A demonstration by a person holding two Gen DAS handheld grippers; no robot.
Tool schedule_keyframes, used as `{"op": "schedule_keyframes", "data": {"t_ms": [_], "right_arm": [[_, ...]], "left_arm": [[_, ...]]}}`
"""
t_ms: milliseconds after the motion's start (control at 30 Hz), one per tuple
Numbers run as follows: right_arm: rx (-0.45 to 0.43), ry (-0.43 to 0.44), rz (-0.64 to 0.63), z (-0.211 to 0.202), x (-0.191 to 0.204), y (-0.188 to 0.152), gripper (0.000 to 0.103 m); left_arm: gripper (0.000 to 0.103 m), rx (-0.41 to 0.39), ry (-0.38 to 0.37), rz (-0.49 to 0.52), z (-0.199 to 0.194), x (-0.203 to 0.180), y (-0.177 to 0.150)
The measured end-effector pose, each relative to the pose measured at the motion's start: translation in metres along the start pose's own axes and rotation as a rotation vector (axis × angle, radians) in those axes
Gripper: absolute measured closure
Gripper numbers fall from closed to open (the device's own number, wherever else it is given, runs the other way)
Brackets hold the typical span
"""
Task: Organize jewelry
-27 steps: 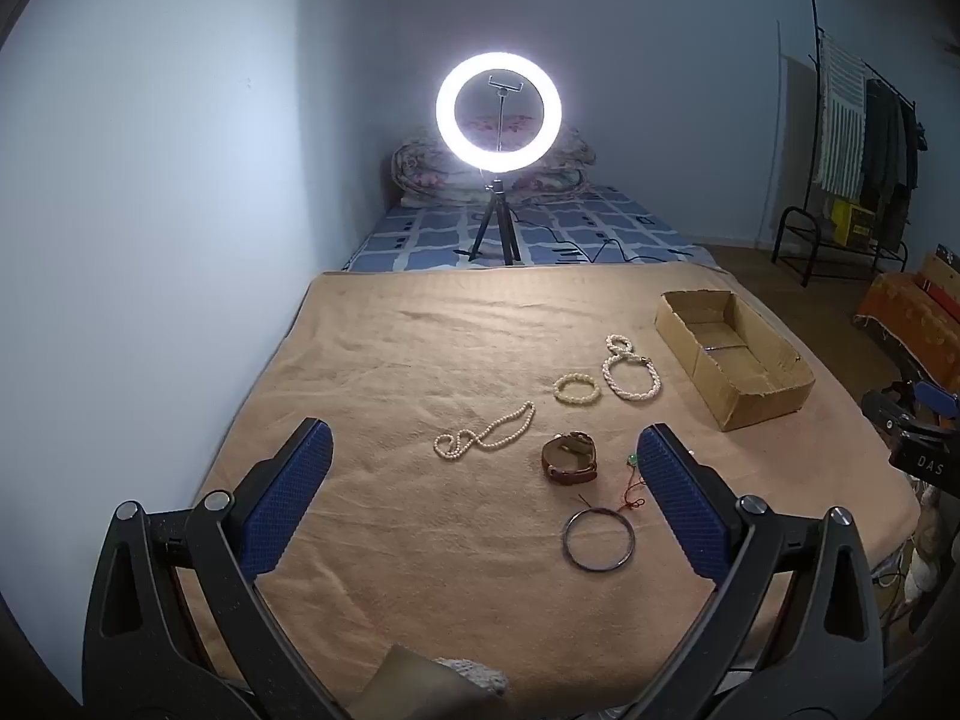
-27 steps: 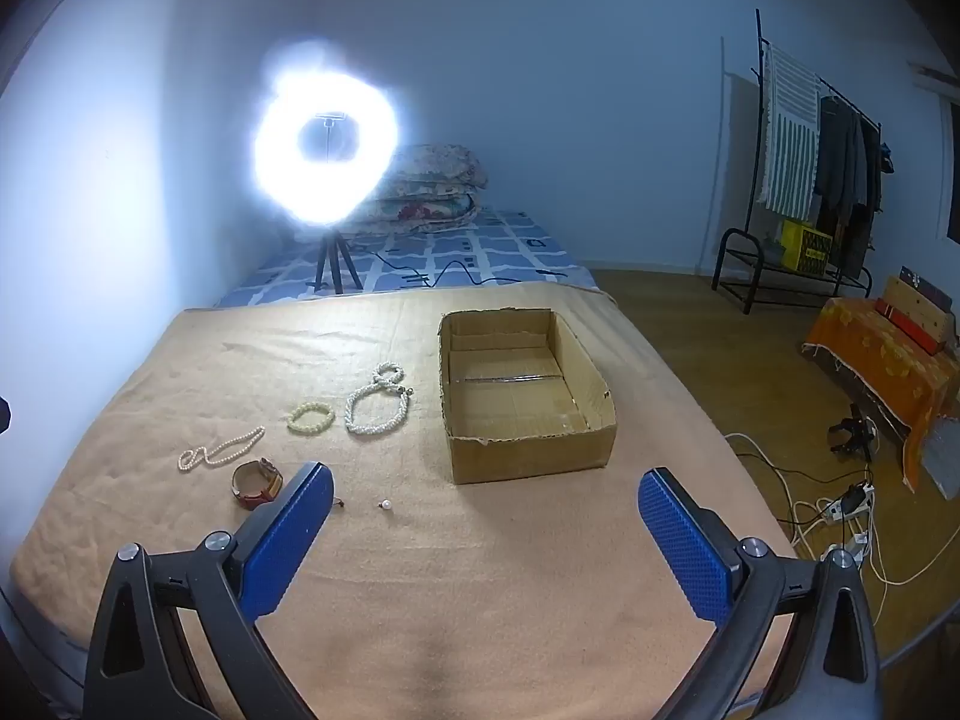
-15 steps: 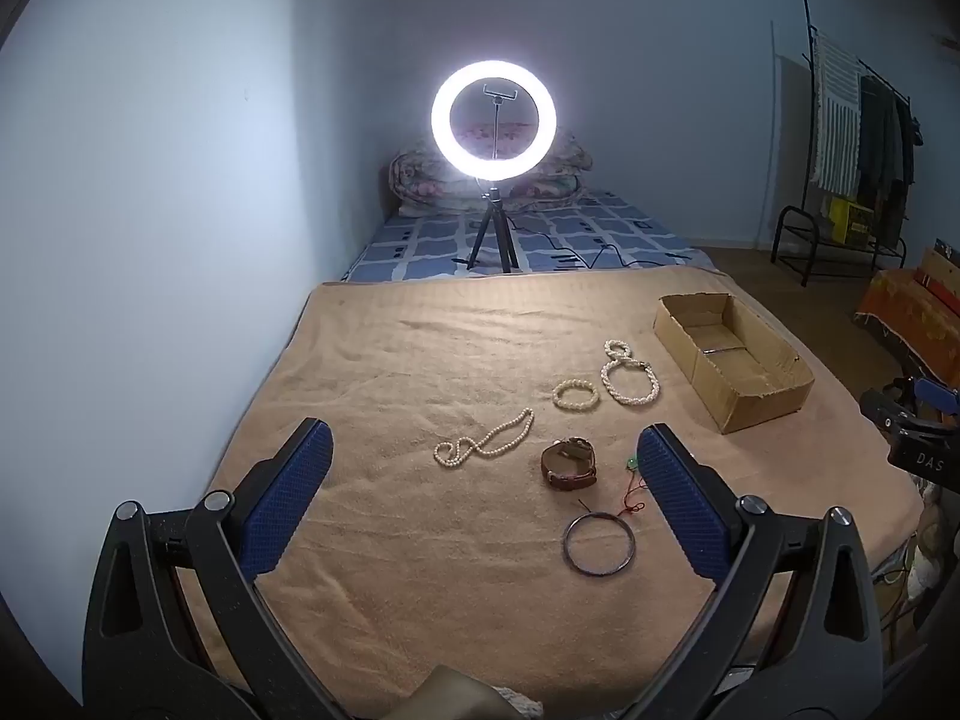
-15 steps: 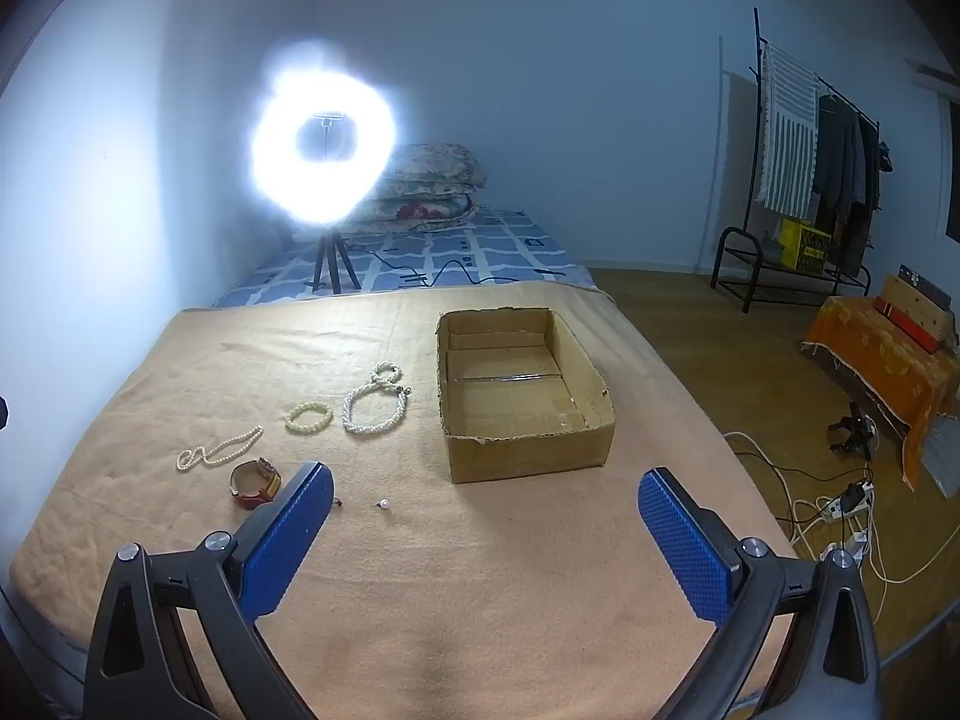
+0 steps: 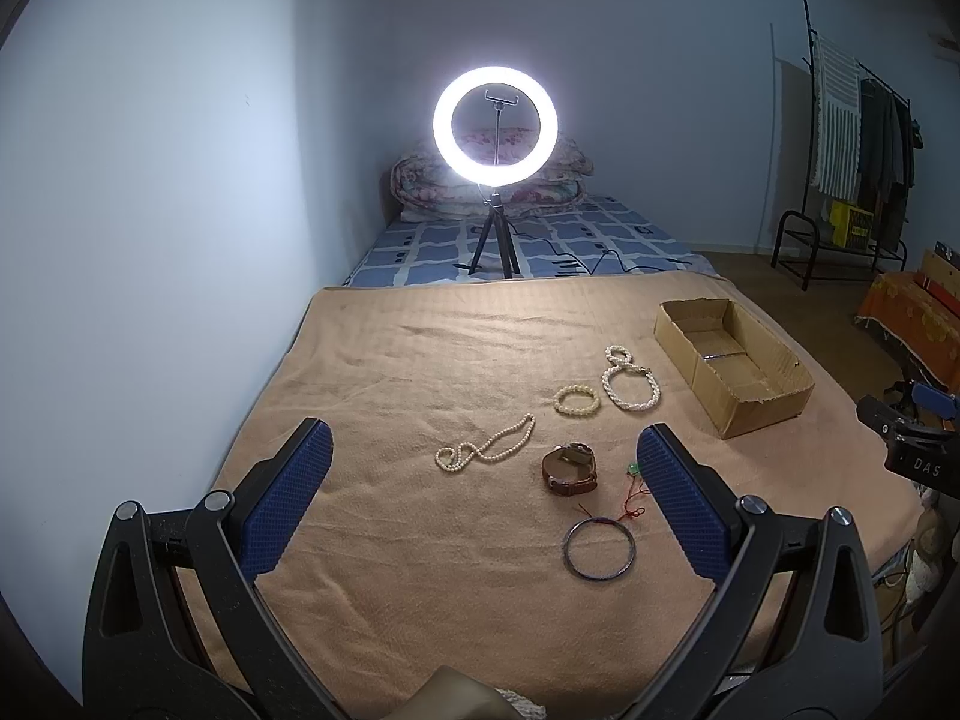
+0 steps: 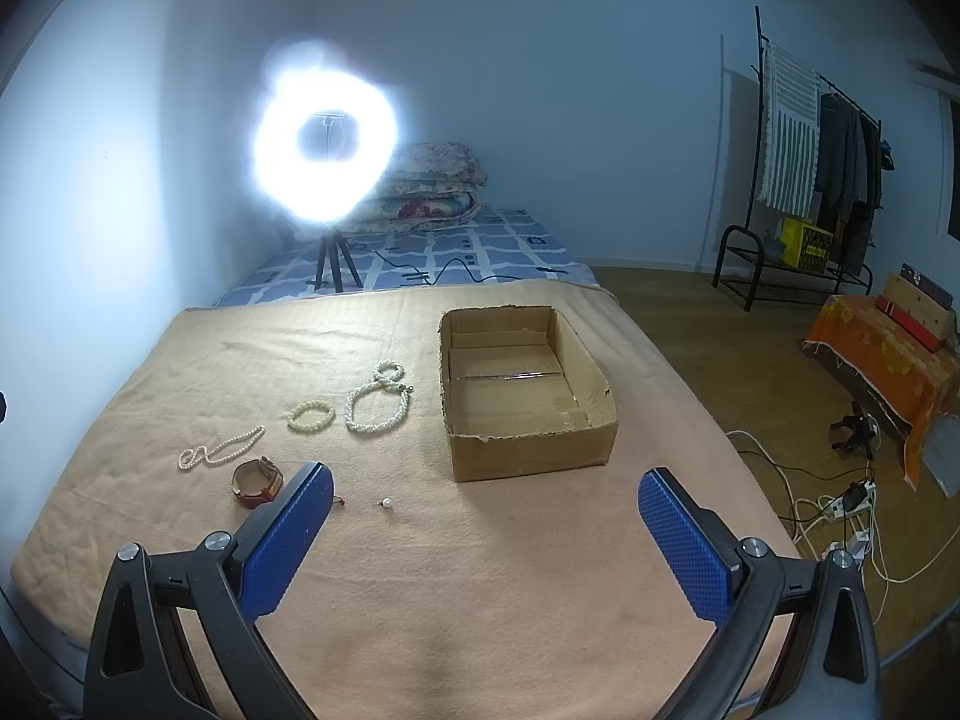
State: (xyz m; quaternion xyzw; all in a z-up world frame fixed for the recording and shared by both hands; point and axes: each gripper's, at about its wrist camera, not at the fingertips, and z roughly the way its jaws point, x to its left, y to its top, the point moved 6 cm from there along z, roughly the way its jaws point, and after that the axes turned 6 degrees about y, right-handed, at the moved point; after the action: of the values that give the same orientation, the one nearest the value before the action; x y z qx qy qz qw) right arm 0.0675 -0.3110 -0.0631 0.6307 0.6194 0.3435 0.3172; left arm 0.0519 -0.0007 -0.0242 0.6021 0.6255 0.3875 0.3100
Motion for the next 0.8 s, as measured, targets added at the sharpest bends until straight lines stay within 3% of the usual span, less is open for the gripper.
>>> {"op": "schedule_keyframes", "data": {"t_ms": [800], "right_arm": [[0.008, 0.01, 0.009, 0.0031, 0.0015, -0.0036, 0.0]], "left_arm": [[0.0, -0.005, 0.001, -0.001, -0.0011, 0.0, 0.0011]]}}
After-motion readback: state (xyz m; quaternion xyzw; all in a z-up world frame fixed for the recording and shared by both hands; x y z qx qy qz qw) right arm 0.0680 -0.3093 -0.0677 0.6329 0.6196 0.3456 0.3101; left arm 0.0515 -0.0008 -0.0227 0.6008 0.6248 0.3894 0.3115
